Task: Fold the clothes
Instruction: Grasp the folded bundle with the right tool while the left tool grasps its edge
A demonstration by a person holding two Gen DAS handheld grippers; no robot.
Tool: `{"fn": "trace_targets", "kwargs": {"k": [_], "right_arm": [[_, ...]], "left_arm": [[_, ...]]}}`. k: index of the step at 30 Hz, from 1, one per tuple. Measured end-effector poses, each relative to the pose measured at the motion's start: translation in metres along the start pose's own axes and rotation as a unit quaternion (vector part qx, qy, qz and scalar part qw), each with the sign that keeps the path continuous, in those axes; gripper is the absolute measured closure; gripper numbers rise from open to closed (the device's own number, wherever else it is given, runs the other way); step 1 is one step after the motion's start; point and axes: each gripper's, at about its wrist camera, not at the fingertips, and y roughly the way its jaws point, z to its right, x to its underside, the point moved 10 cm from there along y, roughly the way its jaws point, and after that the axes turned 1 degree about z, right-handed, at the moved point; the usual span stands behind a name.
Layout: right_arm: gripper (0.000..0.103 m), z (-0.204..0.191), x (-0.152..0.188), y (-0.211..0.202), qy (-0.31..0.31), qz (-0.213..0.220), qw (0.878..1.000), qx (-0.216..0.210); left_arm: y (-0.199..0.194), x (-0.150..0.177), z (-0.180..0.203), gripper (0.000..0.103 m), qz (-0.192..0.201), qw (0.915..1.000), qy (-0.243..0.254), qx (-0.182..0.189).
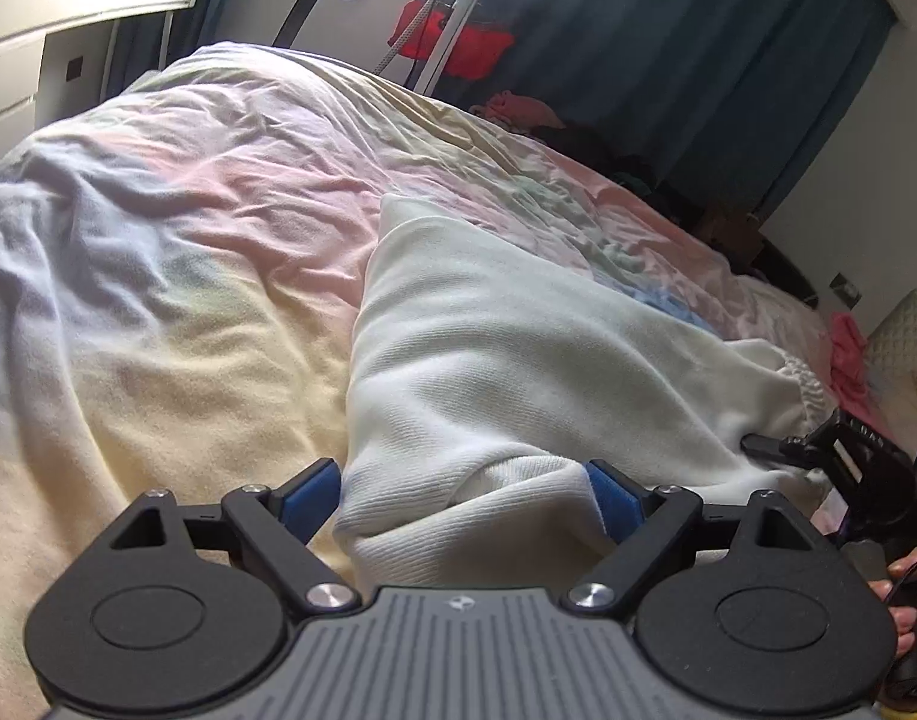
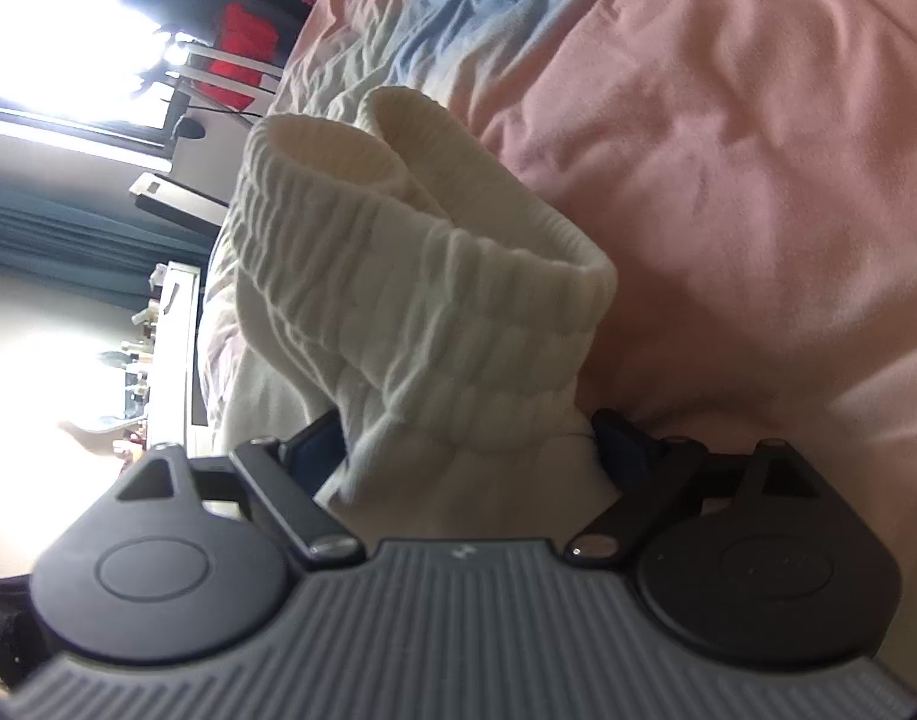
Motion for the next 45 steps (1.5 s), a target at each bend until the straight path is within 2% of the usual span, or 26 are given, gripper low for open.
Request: {"fn": "trace_targets", "kwargs": {"k": [3, 7, 9, 11, 16, 18, 20, 21, 24, 27, 29, 32, 33, 35, 37, 38, 43, 45], "right_arm": [[0.012, -0.023, -0.004, -0.015, -0.023, 0.022, 0.998, -0.050], [0.012, -0.051, -0.007, -0.034, -0.042, 0.043, 0.990, -0.130], [0.012, -0.055, -0.008, -0.034, -0.046, 0.043, 0.989, -0.133], [0.012, -0.044, -0.007, -0.024, -0.049, 0.035, 0.995, -0.085], [0.013, -0.008, 0.007, 0.002, -0.058, 0.000, 0.998, 0.031], [0.013, -0.001, 0.012, 0.005, -0.051, -0.002, 0.998, 0.042], [0.013, -0.002, 0.012, 0.006, -0.045, 0.003, 0.998, 0.045], [0.012, -0.006, 0.012, 0.005, -0.051, 0.004, 0.998, 0.044], [0.012, -0.018, 0.014, -0.002, -0.080, 0.009, 0.997, 0.022], [0.013, -0.034, 0.013, -0.019, -0.086, 0.031, 0.995, -0.036], [0.013, -0.048, 0.005, -0.032, -0.070, 0.050, 0.992, -0.092], [0.013, -0.063, 0.000, -0.032, -0.065, 0.057, 0.989, -0.120], [0.013, -0.063, 0.001, -0.028, -0.067, 0.054, 0.990, -0.111], [0.013, -0.052, 0.003, -0.019, -0.073, 0.043, 0.994, -0.065], [0.019, -0.039, 0.006, -0.010, -0.079, 0.032, 0.996, -0.017], [0.025, -0.036, 0.007, -0.008, -0.080, 0.031, 0.996, -0.006], [0.030, -0.026, 0.010, -0.003, -0.081, 0.034, 0.996, 0.022], [0.040, -0.024, 0.010, -0.002, -0.082, 0.038, 0.995, 0.029]], "left_arm": [[-0.006, -0.009, -0.013, 0.011, 0.010, 0.9972, -0.068, 0.028], [-0.008, -0.018, -0.038, 0.009, 0.018, 0.9863, -0.154, 0.055], [-0.001, -0.016, -0.047, 0.008, 0.007, 0.9770, -0.198, 0.080], [0.007, -0.013, -0.054, 0.007, -0.006, 0.9685, -0.229, 0.098], [0.020, -0.007, -0.052, 0.007, -0.025, 0.9697, -0.221, 0.102], [0.022, -0.006, -0.047, 0.008, -0.034, 0.9706, -0.210, 0.113], [0.022, -0.004, -0.045, 0.020, -0.036, 0.9707, -0.206, 0.117], [0.022, -0.004, -0.044, 0.021, -0.036, 0.9708, -0.206, 0.118], [0.022, -0.002, -0.042, 0.021, -0.037, 0.9708, -0.204, 0.121], [0.022, 0.000, -0.041, 0.021, -0.037, 0.9708, -0.202, 0.124], [0.021, 0.001, -0.039, 0.022, -0.037, 0.9708, -0.201, 0.125], [0.021, 0.003, -0.038, 0.023, -0.036, 0.9724, -0.195, 0.122], [0.021, 0.003, -0.038, 0.026, -0.032, 0.9750, -0.189, 0.113], [0.020, 0.004, -0.036, 0.027, -0.027, 0.9787, -0.177, 0.100], [0.020, 0.006, -0.033, 0.028, -0.029, 0.9791, -0.173, 0.102], [0.020, 0.007, -0.033, 0.028, -0.031, 0.9787, -0.174, 0.104], [0.020, 0.008, -0.034, 0.026, -0.042, 0.9767, -0.177, 0.114], [0.020, 0.007, -0.032, 0.027, -0.040, 0.9813, -0.159, 0.101]]}}
